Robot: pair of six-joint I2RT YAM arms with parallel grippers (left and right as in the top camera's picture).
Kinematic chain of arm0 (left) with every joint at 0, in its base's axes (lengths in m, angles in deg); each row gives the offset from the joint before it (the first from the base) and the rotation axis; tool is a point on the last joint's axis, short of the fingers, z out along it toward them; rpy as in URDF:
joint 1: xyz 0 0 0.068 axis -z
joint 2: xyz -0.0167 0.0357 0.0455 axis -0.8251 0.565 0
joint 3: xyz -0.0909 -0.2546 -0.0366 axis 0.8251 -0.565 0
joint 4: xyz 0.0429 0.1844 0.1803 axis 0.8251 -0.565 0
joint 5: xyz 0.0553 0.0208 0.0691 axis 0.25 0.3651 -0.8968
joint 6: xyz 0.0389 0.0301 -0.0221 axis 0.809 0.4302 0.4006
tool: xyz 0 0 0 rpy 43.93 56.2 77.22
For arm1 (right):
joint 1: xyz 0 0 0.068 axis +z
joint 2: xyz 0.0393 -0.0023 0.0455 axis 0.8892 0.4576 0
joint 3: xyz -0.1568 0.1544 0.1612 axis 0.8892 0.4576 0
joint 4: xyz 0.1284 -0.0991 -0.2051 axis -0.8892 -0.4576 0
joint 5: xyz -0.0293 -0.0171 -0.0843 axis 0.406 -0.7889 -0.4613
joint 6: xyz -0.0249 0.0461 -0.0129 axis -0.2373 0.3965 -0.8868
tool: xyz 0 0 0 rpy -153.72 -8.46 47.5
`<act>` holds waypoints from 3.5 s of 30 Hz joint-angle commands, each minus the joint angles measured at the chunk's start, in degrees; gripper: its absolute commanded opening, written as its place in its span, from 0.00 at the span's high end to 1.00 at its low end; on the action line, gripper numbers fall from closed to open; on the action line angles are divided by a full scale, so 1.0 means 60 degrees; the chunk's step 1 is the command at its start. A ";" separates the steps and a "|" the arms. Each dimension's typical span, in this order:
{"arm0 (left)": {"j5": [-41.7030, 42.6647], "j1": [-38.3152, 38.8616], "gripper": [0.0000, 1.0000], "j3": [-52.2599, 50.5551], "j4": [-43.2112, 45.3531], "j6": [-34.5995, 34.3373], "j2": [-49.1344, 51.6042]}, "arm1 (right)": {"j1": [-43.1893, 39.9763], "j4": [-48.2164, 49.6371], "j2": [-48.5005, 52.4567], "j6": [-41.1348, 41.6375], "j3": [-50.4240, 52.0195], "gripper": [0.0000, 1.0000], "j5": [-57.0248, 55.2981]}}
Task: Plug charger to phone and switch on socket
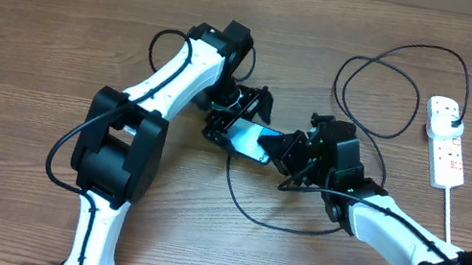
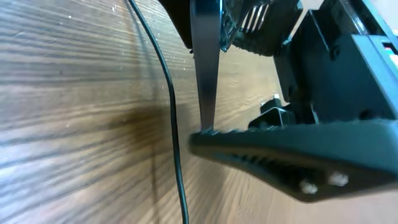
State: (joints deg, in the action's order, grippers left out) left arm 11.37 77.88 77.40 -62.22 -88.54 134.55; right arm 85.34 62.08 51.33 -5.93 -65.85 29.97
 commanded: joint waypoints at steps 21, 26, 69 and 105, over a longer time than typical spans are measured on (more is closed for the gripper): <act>0.5377 -0.2124 0.05 0.0233 0.2932 0.8397 -0.0597 | -0.2167 0.0135 -0.2095 0.1027 -0.0991 0.96 0.0590; 0.4131 -0.1883 0.05 0.0233 0.3461 0.8488 -0.1770 | -0.2167 0.0109 -0.2095 0.1810 -0.1759 0.96 0.0200; 0.1679 -0.1155 0.34 0.0175 0.6043 0.2069 -0.3020 | 0.1341 0.2681 -0.1293 0.6808 -0.2255 0.96 -0.4951; 0.0914 -0.1100 0.96 0.0175 0.5275 0.2000 -0.3020 | 0.1457 0.2499 -0.1107 0.6878 -0.2255 0.96 -0.5708</act>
State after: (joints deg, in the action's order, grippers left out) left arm 18.39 71.26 78.12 -29.10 -76.85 116.45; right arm 94.30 76.64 44.49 43.01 -77.55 -3.19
